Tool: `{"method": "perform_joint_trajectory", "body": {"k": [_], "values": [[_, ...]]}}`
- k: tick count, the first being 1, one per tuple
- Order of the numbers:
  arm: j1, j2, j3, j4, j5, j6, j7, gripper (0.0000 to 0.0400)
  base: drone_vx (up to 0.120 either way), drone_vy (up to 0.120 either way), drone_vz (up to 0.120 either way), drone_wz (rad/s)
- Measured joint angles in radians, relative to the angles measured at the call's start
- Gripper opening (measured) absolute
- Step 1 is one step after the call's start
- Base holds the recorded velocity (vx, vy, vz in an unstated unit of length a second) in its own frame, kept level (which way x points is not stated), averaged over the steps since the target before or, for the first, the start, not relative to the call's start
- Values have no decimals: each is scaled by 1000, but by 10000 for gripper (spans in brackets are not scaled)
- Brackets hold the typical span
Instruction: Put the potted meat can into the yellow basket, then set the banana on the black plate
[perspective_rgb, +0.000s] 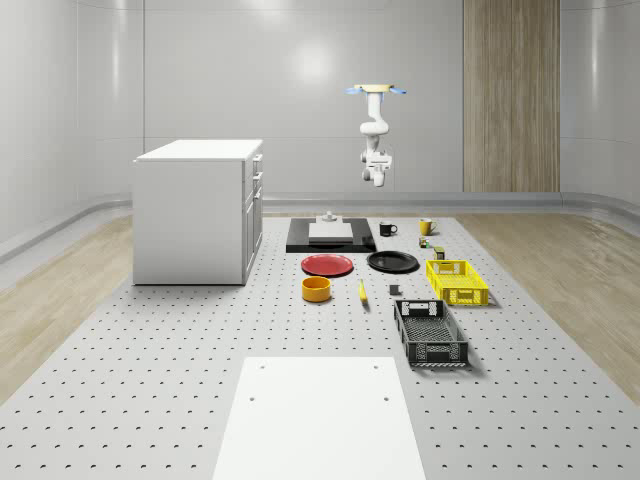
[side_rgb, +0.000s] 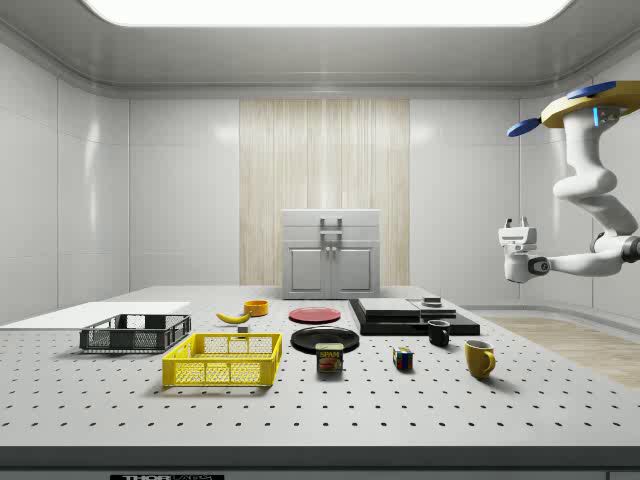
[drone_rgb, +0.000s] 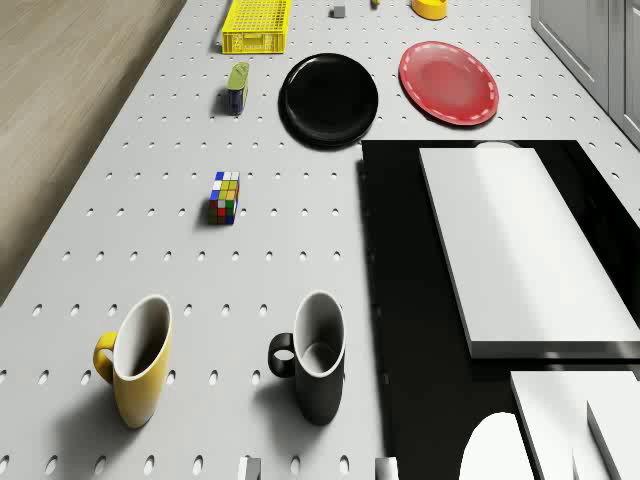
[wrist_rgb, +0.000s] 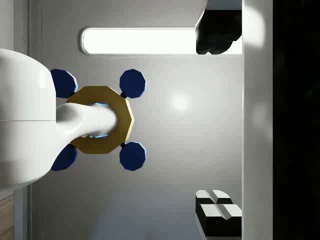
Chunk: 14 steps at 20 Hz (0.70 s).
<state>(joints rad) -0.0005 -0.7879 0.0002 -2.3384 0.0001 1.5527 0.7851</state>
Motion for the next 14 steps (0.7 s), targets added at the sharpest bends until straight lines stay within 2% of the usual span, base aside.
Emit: {"method": "perform_joint_trajectory", "body": {"k": [5,10,14], "values": [[-2,19,1,106,1,-84,-1,400,0,0,0,0],[-4,53,2,206,2,-145,-2,400,0,0,0,0],[-5,73,3,258,2,-174,-2,400,10,100,0,0]]}}
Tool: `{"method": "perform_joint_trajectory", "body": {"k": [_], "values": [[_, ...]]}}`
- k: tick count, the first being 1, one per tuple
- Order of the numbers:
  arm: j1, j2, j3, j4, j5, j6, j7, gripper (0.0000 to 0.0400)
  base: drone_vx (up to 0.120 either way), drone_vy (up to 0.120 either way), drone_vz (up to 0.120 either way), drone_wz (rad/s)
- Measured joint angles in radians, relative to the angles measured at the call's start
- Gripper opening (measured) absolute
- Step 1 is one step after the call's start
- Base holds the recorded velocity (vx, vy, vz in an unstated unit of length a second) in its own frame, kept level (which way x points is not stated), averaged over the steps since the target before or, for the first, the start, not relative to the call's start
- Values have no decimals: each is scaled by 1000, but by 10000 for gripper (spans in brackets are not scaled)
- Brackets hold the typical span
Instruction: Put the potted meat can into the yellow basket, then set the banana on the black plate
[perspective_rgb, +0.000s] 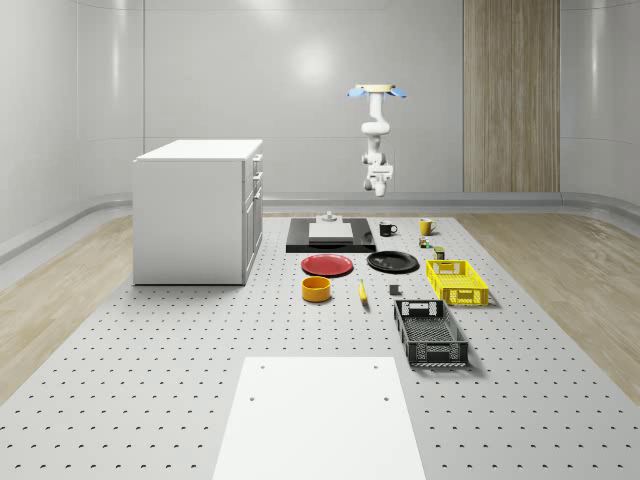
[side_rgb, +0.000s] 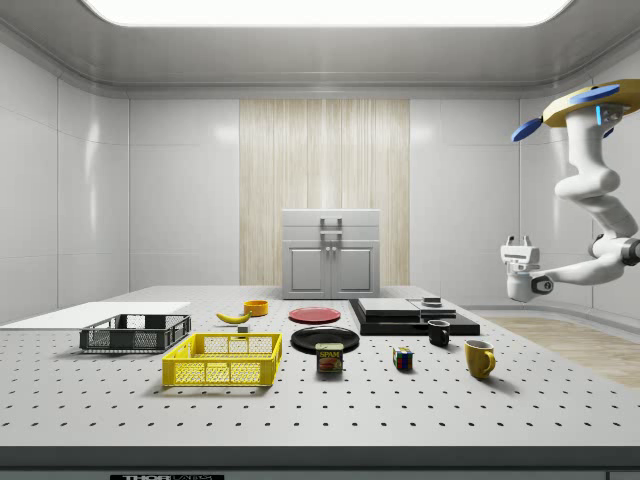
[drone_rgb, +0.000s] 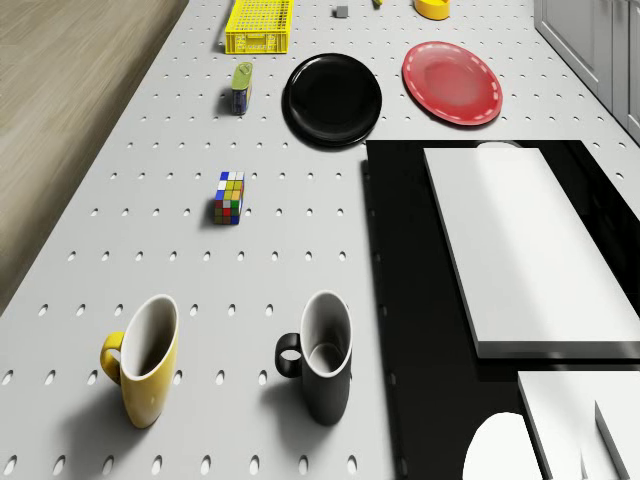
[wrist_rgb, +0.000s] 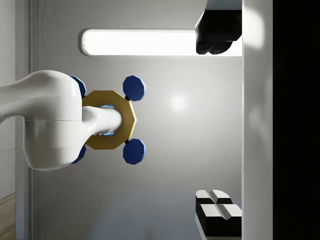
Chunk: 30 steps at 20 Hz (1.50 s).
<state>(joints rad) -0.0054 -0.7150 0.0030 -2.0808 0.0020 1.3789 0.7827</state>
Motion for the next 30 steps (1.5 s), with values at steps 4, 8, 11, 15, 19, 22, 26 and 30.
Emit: {"method": "perform_joint_trajectory", "body": {"k": [4,8,11,15,19,22,26,30], "values": [[-1,9,0,25,0,-13,0,400,120,120,0,0],[-1,12,1,35,0,-17,-1,400,120,120,0,0],[-2,12,1,38,1,-17,-1,400,120,120,0,0],[-2,11,2,38,1,-15,-1,400,120,120,0,0],[-3,10,2,37,0,-13,-1,400,120,120,0,0],[-3,8,2,36,0,-11,-1,400,120,120,0,0],[-4,6,3,34,-1,-8,-1,400,120,120,0,0],[-4,4,5,32,-3,-5,-1,400,120,120,0,0]]}}
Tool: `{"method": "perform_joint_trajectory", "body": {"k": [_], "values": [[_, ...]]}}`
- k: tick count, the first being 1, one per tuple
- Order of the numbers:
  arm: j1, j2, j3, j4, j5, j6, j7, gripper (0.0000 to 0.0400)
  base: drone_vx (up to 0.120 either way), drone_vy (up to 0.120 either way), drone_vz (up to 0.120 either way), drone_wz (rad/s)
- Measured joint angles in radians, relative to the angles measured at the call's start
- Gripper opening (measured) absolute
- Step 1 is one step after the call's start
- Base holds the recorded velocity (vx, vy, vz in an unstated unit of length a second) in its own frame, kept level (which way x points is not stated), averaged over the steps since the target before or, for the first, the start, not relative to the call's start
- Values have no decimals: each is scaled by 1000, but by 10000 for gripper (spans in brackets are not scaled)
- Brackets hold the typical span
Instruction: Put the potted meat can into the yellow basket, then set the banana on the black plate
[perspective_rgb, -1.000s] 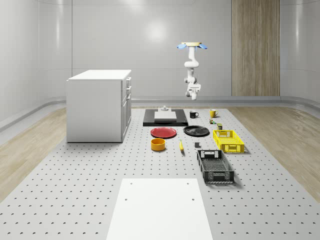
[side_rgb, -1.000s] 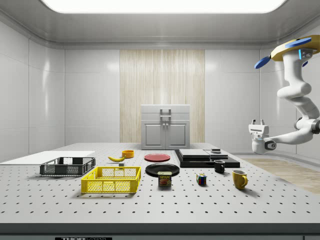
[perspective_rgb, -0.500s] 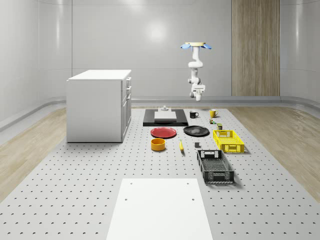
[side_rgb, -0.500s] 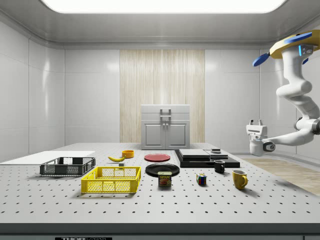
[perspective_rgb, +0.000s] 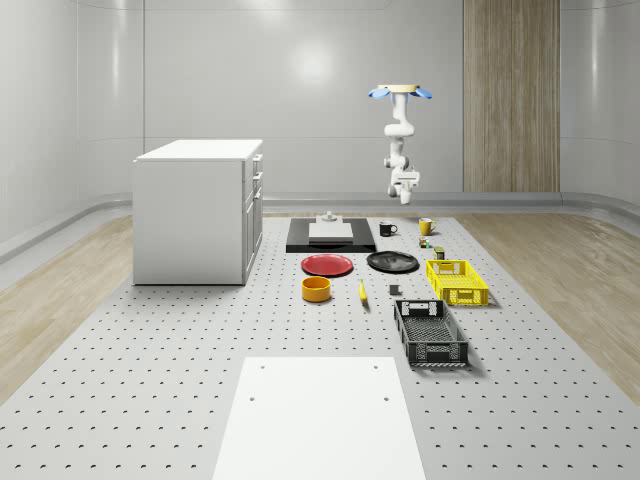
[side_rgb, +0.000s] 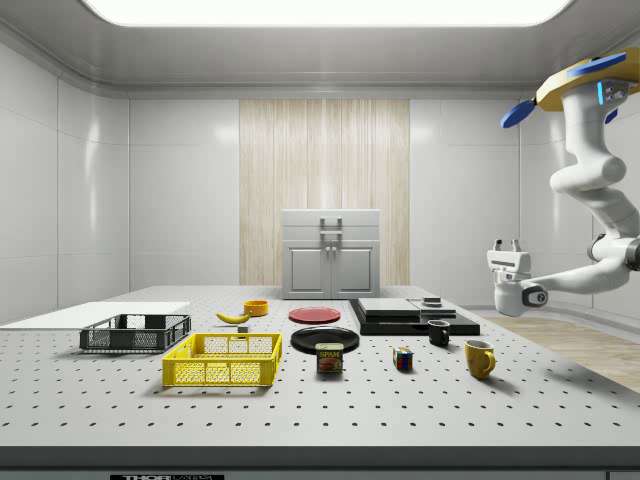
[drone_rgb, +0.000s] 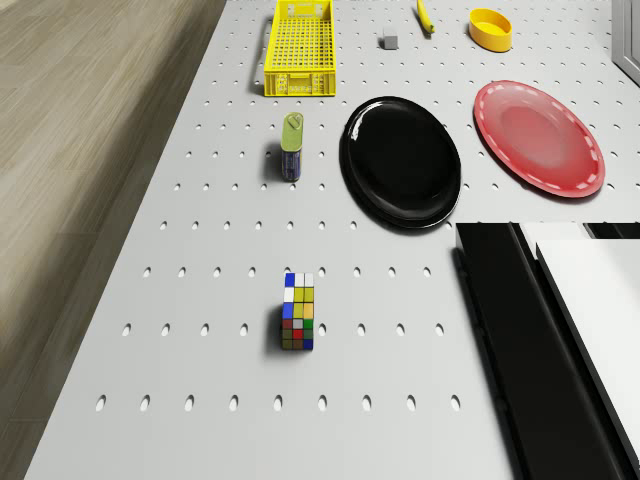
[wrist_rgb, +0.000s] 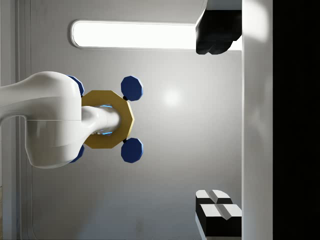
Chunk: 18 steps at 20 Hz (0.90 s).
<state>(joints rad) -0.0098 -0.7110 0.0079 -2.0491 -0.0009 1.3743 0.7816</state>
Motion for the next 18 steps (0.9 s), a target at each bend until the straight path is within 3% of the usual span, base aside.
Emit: {"method": "perform_joint_trajectory", "body": {"k": [16,18], "values": [[-14,-9,43,-10,-60,13,8,400,120,120,0,0],[-19,-10,62,-12,-86,14,11,400,120,20,0,0]]}}
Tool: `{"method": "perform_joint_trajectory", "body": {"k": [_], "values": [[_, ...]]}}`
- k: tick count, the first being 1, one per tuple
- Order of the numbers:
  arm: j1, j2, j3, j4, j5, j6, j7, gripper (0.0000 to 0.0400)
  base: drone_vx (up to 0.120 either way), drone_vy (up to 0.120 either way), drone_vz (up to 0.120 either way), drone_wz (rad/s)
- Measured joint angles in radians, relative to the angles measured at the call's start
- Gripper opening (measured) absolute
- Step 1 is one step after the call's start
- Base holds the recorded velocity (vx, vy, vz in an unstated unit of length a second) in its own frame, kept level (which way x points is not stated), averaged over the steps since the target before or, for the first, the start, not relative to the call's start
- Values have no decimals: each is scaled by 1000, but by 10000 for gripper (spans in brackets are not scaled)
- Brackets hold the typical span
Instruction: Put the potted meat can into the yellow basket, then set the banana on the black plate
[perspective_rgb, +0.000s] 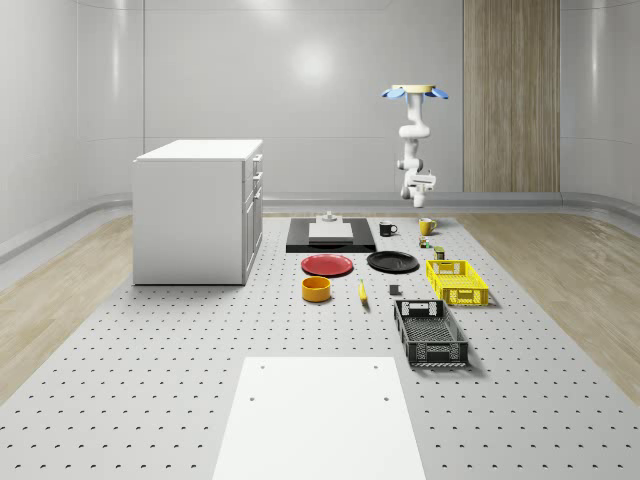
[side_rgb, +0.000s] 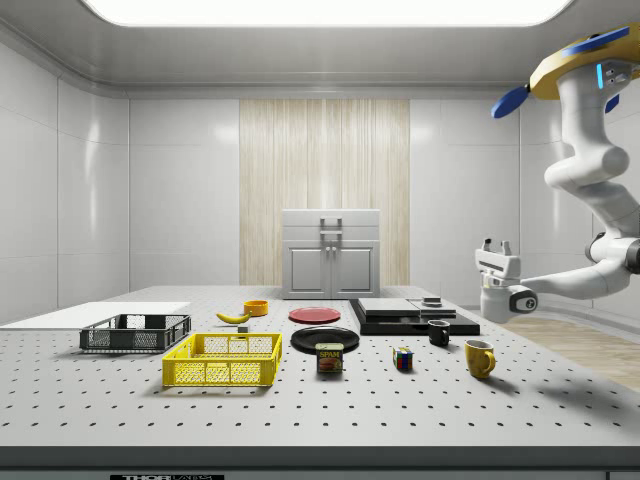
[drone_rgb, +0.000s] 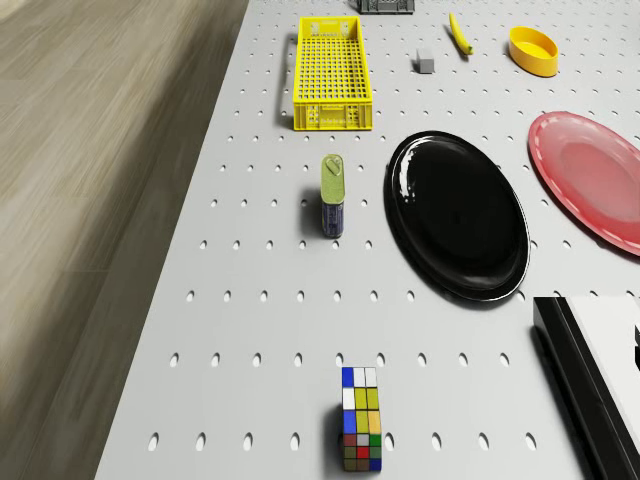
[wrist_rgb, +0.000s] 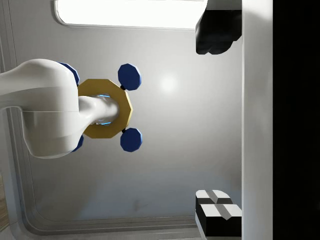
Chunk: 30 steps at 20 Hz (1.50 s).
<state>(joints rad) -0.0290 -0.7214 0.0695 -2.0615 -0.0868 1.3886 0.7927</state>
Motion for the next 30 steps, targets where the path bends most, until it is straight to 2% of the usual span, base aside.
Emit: {"method": "perform_joint_trajectory", "body": {"k": [5,10,13,17,20,23,27,30], "values": [[-26,-6,84,-16,-119,6,16,400,120,0,0,0],[-85,-23,264,-84,-379,19,56,400,120,0,0,0],[-148,-48,434,-193,-638,32,106,400,120,0,0,0],[-279,-102,688,-437,-1081,36,231,400,120,0,-40,0],[-422,-145,850,-618,-1401,-2,363,400,120,0,-120,0],[-585,-185,969,-734,-1633,-70,491,400,120,0,-120,0],[-768,-233,1070,-803,-1801,-155,616,400,120,0,-120,0],[-859,-264,1115,-822,-1858,-195,676,400,120,0,-120,0]]}}
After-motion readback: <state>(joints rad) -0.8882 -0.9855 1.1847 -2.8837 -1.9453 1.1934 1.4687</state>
